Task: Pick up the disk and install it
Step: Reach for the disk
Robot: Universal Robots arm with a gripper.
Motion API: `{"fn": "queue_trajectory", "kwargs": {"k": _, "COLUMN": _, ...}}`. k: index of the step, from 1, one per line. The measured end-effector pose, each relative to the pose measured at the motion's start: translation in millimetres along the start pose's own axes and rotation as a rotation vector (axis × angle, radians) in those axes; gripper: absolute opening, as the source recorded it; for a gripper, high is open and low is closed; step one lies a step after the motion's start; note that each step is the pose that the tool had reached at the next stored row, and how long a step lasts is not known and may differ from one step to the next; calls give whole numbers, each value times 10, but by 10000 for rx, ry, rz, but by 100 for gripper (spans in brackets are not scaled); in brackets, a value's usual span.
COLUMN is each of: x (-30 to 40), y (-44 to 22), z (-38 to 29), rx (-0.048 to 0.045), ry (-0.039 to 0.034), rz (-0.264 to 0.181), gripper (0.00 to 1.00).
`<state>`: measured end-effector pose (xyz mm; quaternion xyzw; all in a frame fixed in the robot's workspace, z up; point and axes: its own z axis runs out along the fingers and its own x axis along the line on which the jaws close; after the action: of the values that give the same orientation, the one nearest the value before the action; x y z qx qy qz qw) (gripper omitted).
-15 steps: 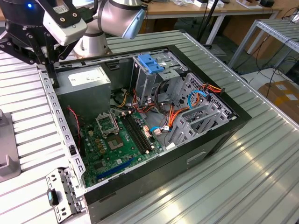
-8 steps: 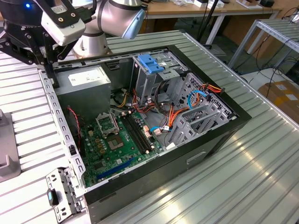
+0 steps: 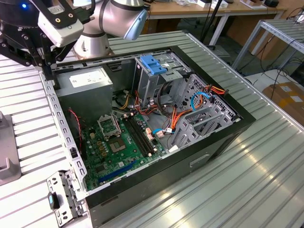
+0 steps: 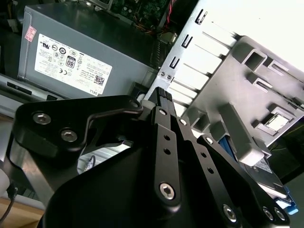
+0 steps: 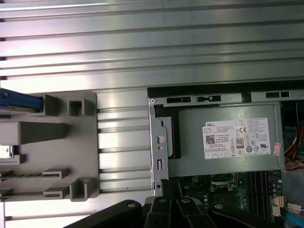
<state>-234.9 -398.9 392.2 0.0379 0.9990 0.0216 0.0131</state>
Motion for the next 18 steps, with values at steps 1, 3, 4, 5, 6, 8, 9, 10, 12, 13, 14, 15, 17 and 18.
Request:
{"fn": "queue_trajectory", "kwargs": {"k": 1, "x": 10, "y": -1, "z": 0, "rx": 0, "ry": 0, "rz": 0, "gripper": 10}}
{"fn": "queue_trajectory", "kwargs": {"k": 3, "x": 22, "y": -2, "z": -1, "rx": 0, "ry": 0, "rz": -1, "gripper": 10}}
{"fn": "queue_trajectory", "kwargs": {"k": 4, "x": 28, "y": -2, "z": 0, "rx": 0, "ry": 0, "rz": -1, "gripper": 10}}
{"fn": "queue_trajectory", "kwargs": {"k": 5, "x": 33, "y": -3, "z": -1, "rx": 0, "ry": 0, "rz": 0, "gripper": 10}}
{"fn": "queue_trajectory", "kwargs": {"k": 6, "x": 44, "y": -4, "z": -1, "rx": 0, "ry": 1, "rz": 0, "gripper": 10}}
{"fn": "queue_trajectory", "kwargs": {"k": 8, "x": 56, "y": -4, "z": -1, "rx": 0, "ry": 0, "rz": 0, "gripper": 10}}
{"fn": "queue_trajectory", "kwargs": {"k": 9, "x": 61, "y": -5, "z": -1, "rx": 0, "ry": 0, "rz": 0, "gripper": 10}}
{"fn": "queue_trajectory", "kwargs": {"k": 10, "x": 67, "y": -5, "z": -1, "rx": 0, "ry": 0, "rz": 0, "gripper": 10}}
{"fn": "queue_trajectory", "kwargs": {"k": 12, "x": 75, "y": -6, "z": -1, "rx": 0, "ry": 0, "rz": 0, "gripper": 10}}
{"fn": "queue_trajectory", "kwargs": {"k": 13, "x": 82, "y": -6, "z": -2, "rx": 0, "ry": 0, "rz": 0, "gripper": 10}}
{"fn": "queue_trajectory", "kwargs": {"k": 14, "x": 88, "y": -7, "z": -1, "rx": 0, "ry": 0, "rz": 0, "gripper": 10}}
{"fn": "queue_trajectory", "kwargs": {"k": 15, "x": 93, "y": -7, "z": -1, "rx": 0, "ry": 0, "rz": 0, "gripper": 10}}
{"fn": "queue_trajectory", "kwargs": {"k": 17, "x": 106, "y": -8, "z": -1, "rx": 0, "ry": 0, "rz": 0, "gripper": 10}}
{"fn": "queue_trajectory", "kwargs": {"k": 18, "x": 110, "y": -8, "z": -1, "rx": 0, "ry": 0, "rz": 0, "gripper": 10}}
